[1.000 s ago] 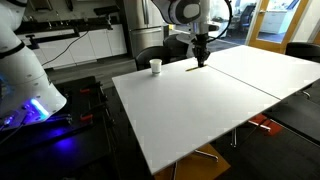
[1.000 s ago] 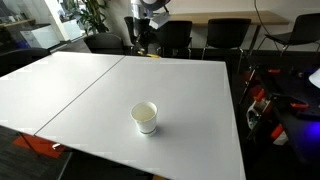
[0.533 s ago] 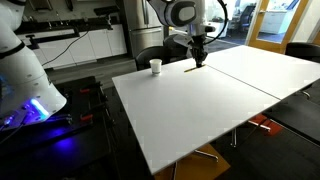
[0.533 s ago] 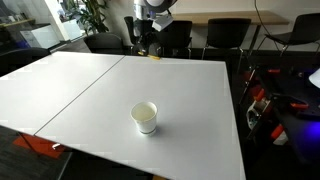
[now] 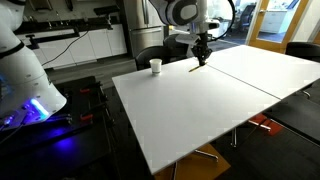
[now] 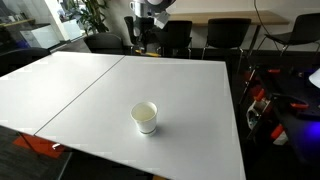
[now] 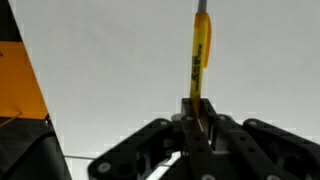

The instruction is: Put the pen in the mug cup

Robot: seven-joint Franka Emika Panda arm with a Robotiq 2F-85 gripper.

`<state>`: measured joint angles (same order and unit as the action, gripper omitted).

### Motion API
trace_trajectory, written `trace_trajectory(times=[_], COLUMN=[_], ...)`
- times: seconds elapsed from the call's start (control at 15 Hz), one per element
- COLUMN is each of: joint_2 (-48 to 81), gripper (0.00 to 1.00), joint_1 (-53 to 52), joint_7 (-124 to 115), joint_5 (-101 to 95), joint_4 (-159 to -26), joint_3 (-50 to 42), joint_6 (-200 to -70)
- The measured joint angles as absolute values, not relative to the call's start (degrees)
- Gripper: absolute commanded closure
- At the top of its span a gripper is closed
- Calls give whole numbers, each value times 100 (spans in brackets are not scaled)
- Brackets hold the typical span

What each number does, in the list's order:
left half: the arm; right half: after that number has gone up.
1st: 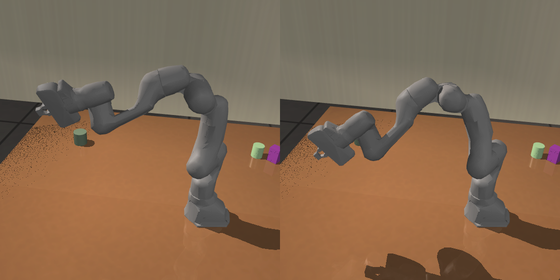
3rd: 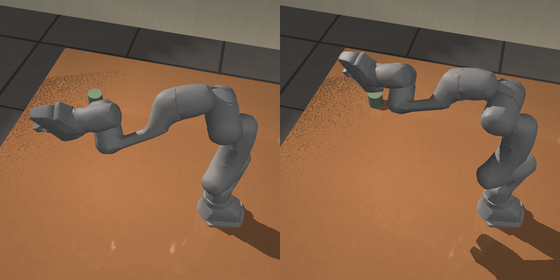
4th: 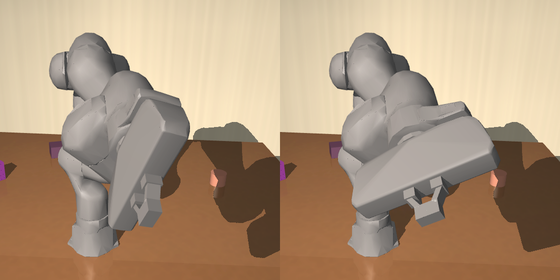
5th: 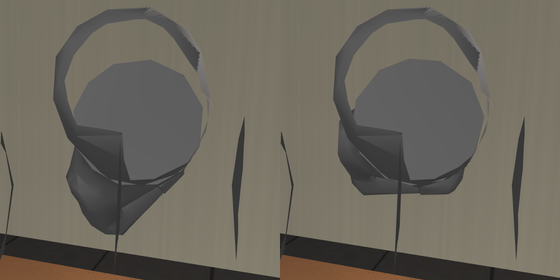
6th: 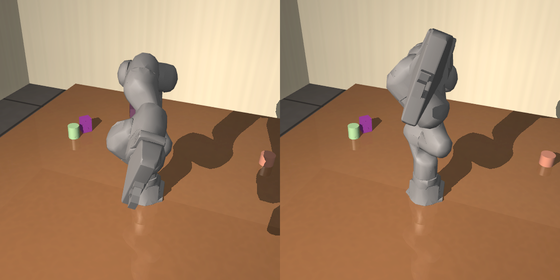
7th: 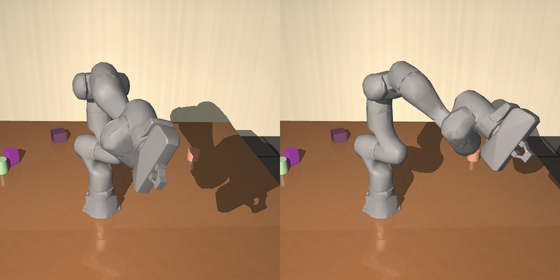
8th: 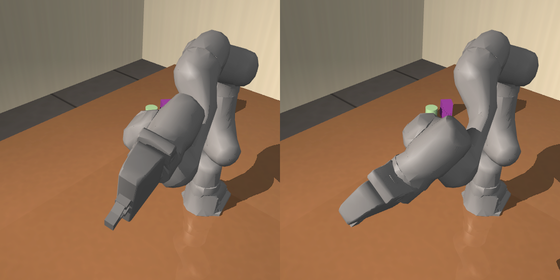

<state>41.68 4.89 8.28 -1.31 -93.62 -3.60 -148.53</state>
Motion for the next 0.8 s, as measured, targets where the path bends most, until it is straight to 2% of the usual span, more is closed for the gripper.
trace_trajectory(times=[0.73, 0.8], joint_2=[4327, 4348], gripper=[97, 89], joint_1=[2073, 2148], joint_7=[4934, 5283], joint_5=[183, 291], joint_4=[-9194, -9189], joint_3=[1306, 1425], joint_6=[-14649, -14537])
